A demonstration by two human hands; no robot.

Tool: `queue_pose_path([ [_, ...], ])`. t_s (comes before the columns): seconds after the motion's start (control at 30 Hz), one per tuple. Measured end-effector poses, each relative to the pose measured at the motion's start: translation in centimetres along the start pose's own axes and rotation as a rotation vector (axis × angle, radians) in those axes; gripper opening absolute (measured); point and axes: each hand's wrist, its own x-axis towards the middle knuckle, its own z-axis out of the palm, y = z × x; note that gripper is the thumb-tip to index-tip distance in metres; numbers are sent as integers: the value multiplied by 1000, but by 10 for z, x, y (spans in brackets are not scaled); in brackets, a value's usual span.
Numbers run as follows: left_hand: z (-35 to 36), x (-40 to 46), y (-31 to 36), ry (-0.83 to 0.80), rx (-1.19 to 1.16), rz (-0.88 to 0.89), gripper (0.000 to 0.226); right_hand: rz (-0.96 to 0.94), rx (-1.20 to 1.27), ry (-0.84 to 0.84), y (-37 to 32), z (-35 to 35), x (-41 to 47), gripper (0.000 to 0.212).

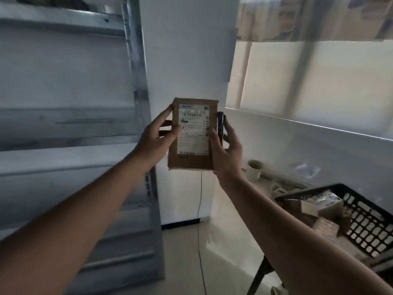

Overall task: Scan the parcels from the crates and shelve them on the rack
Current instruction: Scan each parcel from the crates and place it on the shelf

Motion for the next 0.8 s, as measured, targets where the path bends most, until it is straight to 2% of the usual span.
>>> queue_pose_path([
  [0.3,-178,-60,-20,187,148,-61,71,25,79,-194,-1,175,-55,57],
  [0.5,-288,-82,-42,342,267,-105,72,72,116,-368,6,298,-77,62],
  [0.8,-435,-90,-88,601,444,-132,68,110,236,-591,22,482,-89,58],
])
